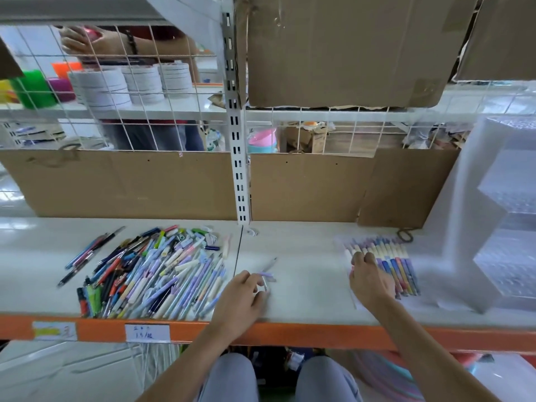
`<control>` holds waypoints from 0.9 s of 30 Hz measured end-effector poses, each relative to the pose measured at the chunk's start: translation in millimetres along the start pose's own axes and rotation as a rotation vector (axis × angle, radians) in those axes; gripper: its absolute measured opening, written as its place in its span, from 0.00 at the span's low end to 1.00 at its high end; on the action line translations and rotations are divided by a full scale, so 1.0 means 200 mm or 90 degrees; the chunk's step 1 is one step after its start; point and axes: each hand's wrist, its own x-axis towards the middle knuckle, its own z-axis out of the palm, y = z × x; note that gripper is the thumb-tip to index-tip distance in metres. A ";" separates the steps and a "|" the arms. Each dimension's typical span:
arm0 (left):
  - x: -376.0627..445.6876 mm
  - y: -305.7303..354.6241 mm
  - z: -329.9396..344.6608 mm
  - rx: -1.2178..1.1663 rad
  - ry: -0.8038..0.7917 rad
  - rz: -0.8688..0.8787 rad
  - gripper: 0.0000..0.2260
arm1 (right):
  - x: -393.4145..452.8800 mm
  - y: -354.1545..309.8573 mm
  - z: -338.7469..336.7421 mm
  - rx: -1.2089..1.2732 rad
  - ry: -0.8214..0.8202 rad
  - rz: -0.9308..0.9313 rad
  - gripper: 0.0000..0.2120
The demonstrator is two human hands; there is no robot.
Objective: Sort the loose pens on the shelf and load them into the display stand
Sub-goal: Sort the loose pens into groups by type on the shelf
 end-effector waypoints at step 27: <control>-0.34 -0.62 -0.43 0.144 0.228 -0.232 0.09 | 0.00 -1.12 0.10 0.211 -0.088 -0.363 0.12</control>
